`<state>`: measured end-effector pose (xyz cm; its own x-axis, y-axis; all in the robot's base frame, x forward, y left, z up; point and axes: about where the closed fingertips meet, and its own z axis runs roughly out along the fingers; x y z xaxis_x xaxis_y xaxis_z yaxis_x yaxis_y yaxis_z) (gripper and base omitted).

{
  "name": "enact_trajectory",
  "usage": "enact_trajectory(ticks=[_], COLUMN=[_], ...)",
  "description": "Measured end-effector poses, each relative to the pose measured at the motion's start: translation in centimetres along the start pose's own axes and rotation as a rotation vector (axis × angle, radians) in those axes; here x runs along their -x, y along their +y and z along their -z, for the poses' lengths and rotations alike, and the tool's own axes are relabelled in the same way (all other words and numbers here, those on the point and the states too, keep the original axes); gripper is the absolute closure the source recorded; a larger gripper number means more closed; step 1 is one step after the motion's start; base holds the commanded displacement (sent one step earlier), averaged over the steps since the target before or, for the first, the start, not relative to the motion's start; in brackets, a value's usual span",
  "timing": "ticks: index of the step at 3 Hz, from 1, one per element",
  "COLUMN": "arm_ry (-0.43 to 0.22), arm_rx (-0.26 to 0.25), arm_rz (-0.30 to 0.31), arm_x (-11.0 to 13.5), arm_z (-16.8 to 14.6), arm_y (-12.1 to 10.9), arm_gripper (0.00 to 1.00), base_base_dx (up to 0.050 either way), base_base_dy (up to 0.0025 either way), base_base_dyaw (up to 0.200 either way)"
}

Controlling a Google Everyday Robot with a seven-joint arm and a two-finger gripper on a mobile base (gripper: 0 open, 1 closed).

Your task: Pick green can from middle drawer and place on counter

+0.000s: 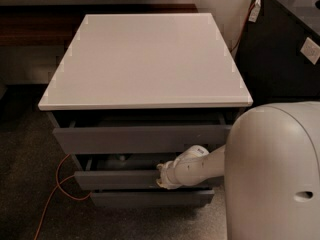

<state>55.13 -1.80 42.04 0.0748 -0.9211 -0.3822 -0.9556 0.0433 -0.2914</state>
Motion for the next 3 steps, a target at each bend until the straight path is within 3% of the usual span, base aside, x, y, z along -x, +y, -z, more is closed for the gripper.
enact_trajectory(ticks=[1,3], arm_ry=[-0.022,-0.022], arm_rx=[0.017,0.018], arm_rz=[0.012,0.013], arm_x=[1.21,1.14], arm_z=[0.06,0.08], arm_y=[1.17,1.18], arm_gripper=[1.00,1.00], base_base_dx=[0.000,0.000], base_base_dy=[0.00000,0.00000], base_base_dyaw=[0.000,0.000])
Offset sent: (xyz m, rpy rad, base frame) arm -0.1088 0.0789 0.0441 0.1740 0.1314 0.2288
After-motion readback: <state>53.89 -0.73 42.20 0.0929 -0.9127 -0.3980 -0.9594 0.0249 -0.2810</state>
